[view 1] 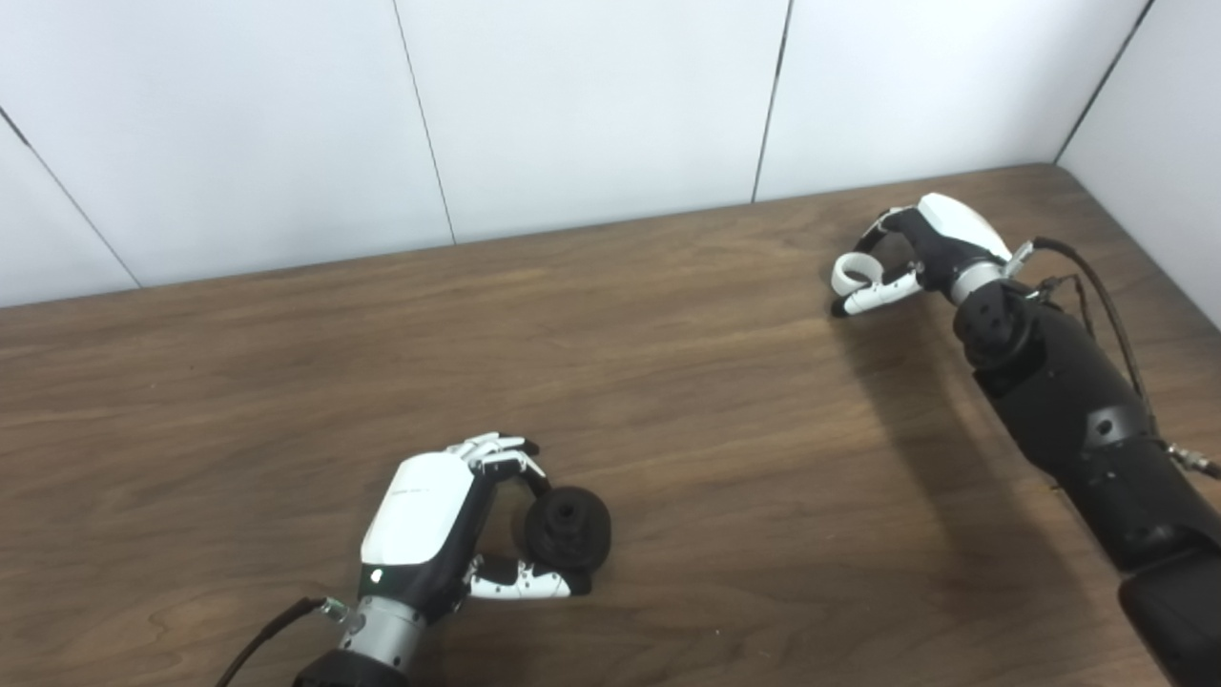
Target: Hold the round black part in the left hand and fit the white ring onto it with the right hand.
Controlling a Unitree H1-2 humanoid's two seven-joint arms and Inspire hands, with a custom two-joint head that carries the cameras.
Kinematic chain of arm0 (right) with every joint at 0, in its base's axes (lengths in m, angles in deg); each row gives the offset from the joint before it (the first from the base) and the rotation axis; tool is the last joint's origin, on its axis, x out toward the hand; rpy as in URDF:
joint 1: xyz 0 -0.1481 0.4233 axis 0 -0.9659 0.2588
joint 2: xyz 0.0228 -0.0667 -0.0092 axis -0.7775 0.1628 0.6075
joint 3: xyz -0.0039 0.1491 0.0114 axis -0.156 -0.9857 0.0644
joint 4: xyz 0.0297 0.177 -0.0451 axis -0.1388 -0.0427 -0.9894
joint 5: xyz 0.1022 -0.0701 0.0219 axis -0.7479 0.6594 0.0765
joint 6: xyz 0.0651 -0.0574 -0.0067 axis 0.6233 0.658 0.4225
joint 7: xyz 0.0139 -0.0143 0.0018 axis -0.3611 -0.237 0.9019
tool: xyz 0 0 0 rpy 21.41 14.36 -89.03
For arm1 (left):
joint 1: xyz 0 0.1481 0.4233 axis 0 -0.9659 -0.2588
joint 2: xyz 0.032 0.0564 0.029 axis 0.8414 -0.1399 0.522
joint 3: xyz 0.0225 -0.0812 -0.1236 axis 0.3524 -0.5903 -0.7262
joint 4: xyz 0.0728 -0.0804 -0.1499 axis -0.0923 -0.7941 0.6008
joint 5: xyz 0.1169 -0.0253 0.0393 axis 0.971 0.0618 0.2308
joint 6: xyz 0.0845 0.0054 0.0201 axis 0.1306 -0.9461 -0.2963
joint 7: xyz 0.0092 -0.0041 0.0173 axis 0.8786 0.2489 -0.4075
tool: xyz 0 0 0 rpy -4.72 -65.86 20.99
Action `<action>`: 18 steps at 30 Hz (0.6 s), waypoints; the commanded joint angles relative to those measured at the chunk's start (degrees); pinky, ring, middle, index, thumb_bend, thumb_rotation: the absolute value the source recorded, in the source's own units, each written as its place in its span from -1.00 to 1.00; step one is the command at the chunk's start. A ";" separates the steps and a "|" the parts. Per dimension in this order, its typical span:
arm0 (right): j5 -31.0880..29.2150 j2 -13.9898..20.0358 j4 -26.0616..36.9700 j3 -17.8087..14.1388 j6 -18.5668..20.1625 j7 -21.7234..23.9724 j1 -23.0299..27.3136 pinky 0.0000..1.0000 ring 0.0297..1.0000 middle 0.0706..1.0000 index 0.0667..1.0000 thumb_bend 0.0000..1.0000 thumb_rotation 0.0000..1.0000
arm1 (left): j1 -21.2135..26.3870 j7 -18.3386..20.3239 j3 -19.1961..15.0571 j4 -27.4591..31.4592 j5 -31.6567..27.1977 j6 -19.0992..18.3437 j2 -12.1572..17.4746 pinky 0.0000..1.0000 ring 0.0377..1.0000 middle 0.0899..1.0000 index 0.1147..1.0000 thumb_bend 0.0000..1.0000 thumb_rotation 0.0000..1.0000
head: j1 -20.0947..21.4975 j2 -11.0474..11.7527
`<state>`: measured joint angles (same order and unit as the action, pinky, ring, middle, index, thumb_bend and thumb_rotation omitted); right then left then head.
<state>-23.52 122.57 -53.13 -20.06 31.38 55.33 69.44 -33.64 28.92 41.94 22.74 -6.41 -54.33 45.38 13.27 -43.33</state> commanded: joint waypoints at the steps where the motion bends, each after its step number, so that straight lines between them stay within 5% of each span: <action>1: 0.78 1.89 1.51 -0.08 -0.74 -0.59 2.17 0.78 0.92 0.77 0.13 0.59 -0.43 | -0.86 1.99 0.09 0.60 -0.07 -0.79 0.83 0.58 0.67 0.53 -0.16 0.03 -0.91 | -0.01 -0.11; 6: 0.83 1.79 1.81 -0.08 -0.20 -0.52 2.12 0.79 0.92 0.76 0.09 0.56 -0.42 | -0.87 2.00 -0.02 0.73 -0.11 -0.71 0.86 0.57 0.67 0.52 -0.16 0.03 -0.91 | -0.03 -0.29; 7: 0.87 1.74 1.98 -0.07 -0.15 -0.57 2.10 0.80 0.92 0.75 -0.02 0.26 -0.58 | -0.89 1.98 -0.04 0.76 -0.14 -0.68 0.87 0.59 0.67 0.52 -0.16 0.03 -0.91 | -0.06 -0.32; 9: 0.86 1.67 2.07 -0.09 -0.15 -0.67 2.08 0.81 0.91 0.74 -0.07 0.10 -0.66 | -0.92 2.05 -0.09 0.83 -0.19 -0.73 0.86 0.58 0.67 0.52 -0.16 0.03 -0.91 | -0.04 -0.36; 18: 0.90 1.24 1.18 -0.23 -2.01 -2.88 1.97 0.81 0.88 0.66 -0.10 0.05 -0.72 | -0.94 1.84 -0.17 0.74 0.08 -0.48 0.92 0.58 0.67 0.52 -0.16 0.03 -0.91 | -0.08 -0.38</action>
<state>-23.49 122.58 -52.28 -19.90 30.42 54.24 69.50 -33.80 29.25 41.76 23.13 -6.46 -54.24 45.44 13.27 -43.68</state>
